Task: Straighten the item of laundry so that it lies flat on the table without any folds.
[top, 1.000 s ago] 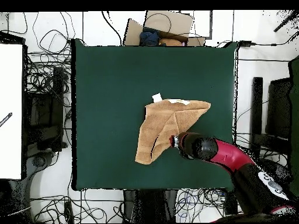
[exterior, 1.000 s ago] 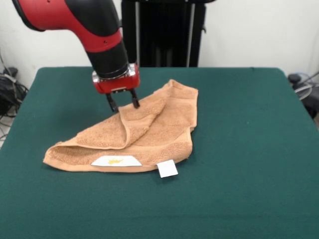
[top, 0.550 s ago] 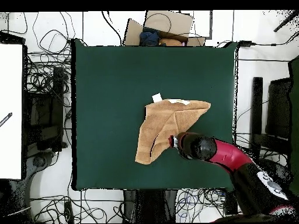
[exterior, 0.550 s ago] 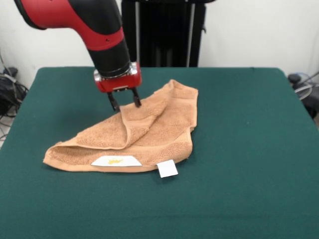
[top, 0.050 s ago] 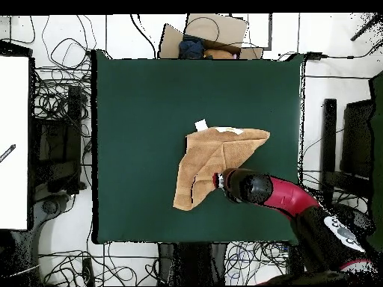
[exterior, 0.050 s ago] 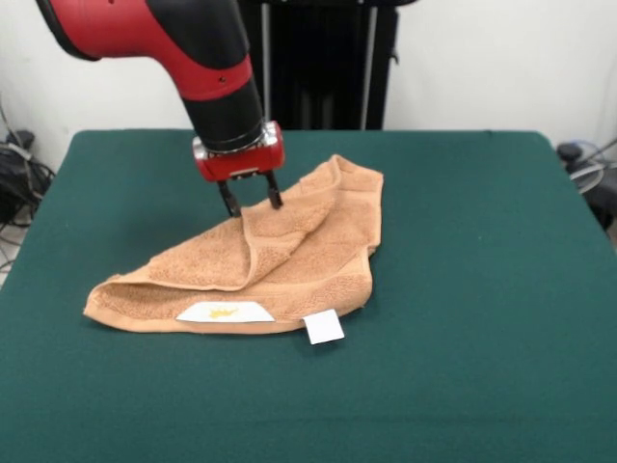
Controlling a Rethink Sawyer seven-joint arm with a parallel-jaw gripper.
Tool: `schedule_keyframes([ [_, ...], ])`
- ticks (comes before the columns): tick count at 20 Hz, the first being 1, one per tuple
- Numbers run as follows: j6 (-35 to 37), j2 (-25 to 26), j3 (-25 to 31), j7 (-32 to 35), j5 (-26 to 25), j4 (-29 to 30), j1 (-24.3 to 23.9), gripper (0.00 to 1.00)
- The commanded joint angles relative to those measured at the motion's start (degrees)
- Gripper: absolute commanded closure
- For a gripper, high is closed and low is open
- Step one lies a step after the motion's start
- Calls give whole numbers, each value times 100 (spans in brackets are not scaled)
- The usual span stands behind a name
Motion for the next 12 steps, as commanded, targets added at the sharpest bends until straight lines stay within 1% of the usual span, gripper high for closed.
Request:
schedule_keyframes([
  [1, -558, 268, 360, 719, -1, 143, 152, 0],
  [5, -717, 485, 323, 688, -63, 43, 145, 0],
  [10, -879, 558, 383, 605, -114, 72, 40, 0],
  [11, -897, 560, 390, 592, -120, 71, 32, 100],
  [12, -916, 549, 368, 606, -120, 65, 49, 100],
])
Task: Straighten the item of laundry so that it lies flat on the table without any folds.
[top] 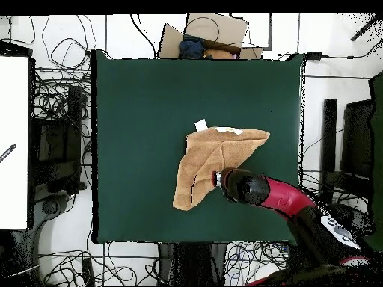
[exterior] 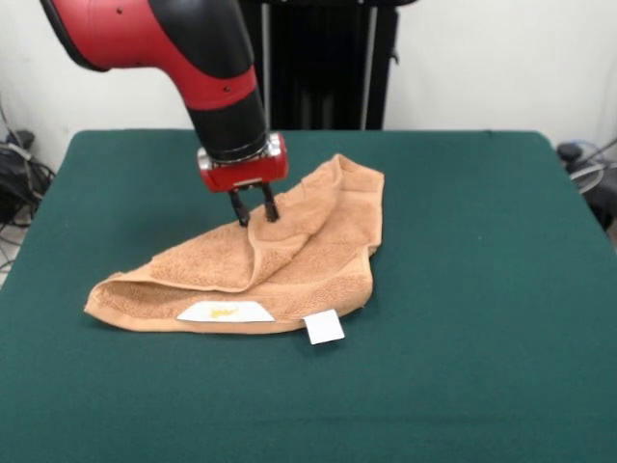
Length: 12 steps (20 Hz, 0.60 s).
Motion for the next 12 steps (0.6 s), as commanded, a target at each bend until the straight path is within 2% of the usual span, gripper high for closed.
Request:
schedule_keyframes([
  [1, -483, 336, 347, 615, -116, 61, 88, 100],
  [12, -448, 266, 229, 719, -63, 25, 205, 100],
])
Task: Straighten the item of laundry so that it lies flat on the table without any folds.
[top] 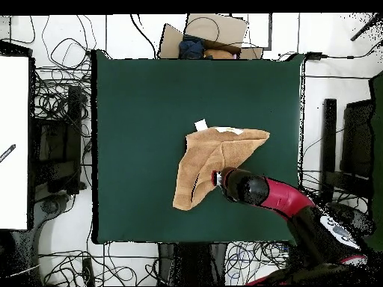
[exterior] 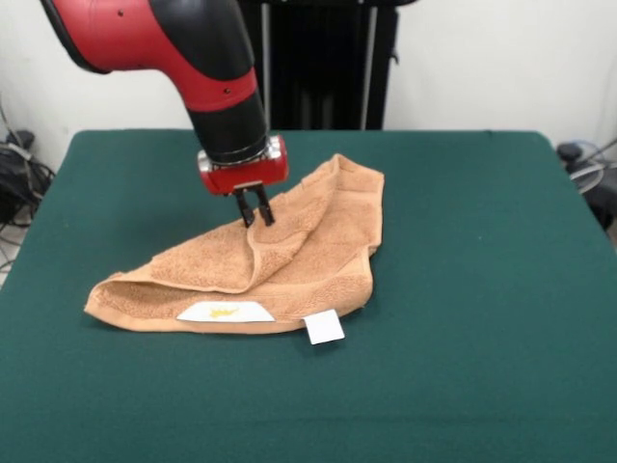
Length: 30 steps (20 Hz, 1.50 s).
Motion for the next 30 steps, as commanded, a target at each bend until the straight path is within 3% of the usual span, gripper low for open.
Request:
schedule_keyframes([
  [1, -376, 239, 238, 722, -55, 33, 201, 100],
  [6, -357, 161, 195, 812, -7, 43, 292, 100],
  [13, 86, -715, 151, 1080, 299, 449, 555, 100],
  [21, 392, -1243, 5, 1204, 647, 613, 904, 100],
  [30, 137, -1115, -119, 1085, 719, 646, 953, 100],
])
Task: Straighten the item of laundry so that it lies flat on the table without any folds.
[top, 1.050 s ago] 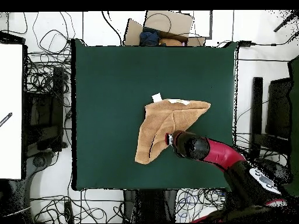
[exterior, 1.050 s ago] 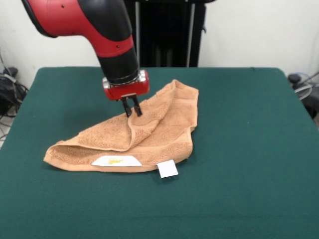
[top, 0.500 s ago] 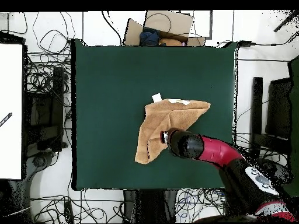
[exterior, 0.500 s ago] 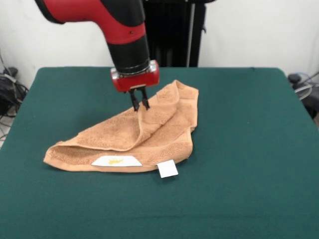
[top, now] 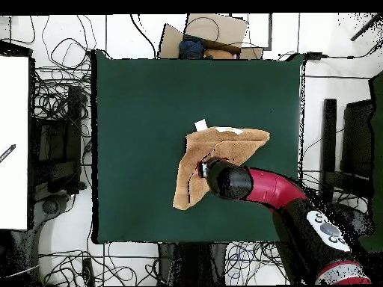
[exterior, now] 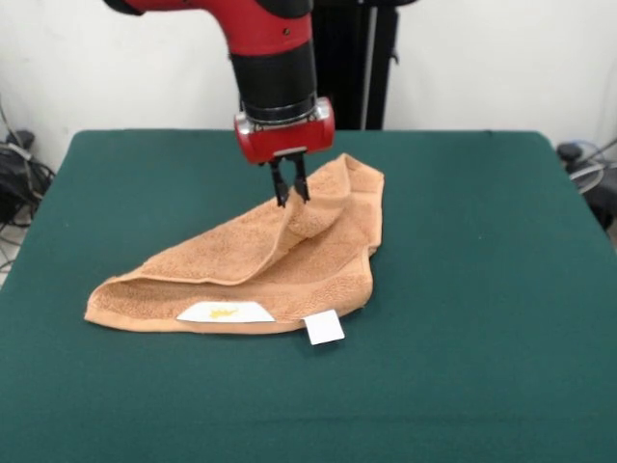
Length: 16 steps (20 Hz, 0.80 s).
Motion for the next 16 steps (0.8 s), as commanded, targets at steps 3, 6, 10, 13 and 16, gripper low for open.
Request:
schedule_keyframes([
  [3, 85, 84, -108, 1044, 237, 256, 74, 100],
  [6, 30, 100, -129, 1049, 231, 280, 57, 100],
  [10, 107, -105, -344, 1091, 167, 333, 144, 100],
  [13, 486, -737, -463, 1053, 229, 592, 150, 100],
  [16, 726, -1085, -551, 927, 235, 755, 107, 100],
])
